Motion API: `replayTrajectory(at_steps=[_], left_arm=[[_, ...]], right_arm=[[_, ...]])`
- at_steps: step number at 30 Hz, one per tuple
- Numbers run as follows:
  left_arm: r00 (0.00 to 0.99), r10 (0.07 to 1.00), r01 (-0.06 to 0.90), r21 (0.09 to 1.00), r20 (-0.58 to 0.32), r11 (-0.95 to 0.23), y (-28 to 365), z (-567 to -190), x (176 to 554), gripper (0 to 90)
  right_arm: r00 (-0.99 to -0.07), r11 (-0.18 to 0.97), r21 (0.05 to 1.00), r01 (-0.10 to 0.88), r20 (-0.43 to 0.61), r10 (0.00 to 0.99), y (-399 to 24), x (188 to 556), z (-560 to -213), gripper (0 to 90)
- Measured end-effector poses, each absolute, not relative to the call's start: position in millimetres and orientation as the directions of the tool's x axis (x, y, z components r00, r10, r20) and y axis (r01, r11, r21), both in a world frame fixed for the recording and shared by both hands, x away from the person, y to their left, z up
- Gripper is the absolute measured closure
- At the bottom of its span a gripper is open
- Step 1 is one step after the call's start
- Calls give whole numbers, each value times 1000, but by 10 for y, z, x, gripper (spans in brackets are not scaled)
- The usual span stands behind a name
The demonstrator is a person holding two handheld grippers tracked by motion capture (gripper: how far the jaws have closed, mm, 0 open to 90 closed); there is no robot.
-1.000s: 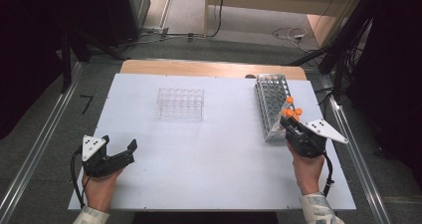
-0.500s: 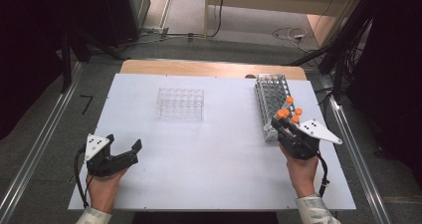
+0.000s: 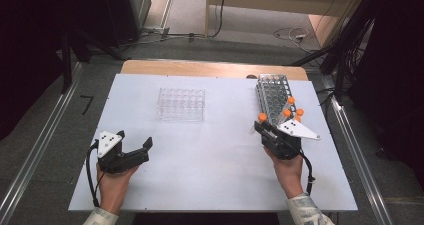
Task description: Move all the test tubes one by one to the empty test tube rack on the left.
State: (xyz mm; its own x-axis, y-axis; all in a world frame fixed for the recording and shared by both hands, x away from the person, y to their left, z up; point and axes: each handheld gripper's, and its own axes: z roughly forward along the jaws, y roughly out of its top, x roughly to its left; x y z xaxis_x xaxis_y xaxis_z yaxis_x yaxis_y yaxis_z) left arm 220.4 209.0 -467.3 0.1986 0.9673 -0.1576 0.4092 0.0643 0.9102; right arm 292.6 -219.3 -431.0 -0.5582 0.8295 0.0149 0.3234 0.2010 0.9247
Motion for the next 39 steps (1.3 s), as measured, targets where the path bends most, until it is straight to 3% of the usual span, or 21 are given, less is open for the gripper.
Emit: replayTrajectory(at_steps=[26, 39], left_arm=[[399, 907, 359, 933, -137, -17, 1332, -4454, 2499, 88], [553, 817, 322, 946, -162, -30, 923, -4201, 2637, 264]], right_arm=[[-697, 311, 897, 315, -4, 717, -1401, 3054, -4471, 726], [-733, 338, 891, 303, -8, 680, -1188, 3039, -4490, 726]])
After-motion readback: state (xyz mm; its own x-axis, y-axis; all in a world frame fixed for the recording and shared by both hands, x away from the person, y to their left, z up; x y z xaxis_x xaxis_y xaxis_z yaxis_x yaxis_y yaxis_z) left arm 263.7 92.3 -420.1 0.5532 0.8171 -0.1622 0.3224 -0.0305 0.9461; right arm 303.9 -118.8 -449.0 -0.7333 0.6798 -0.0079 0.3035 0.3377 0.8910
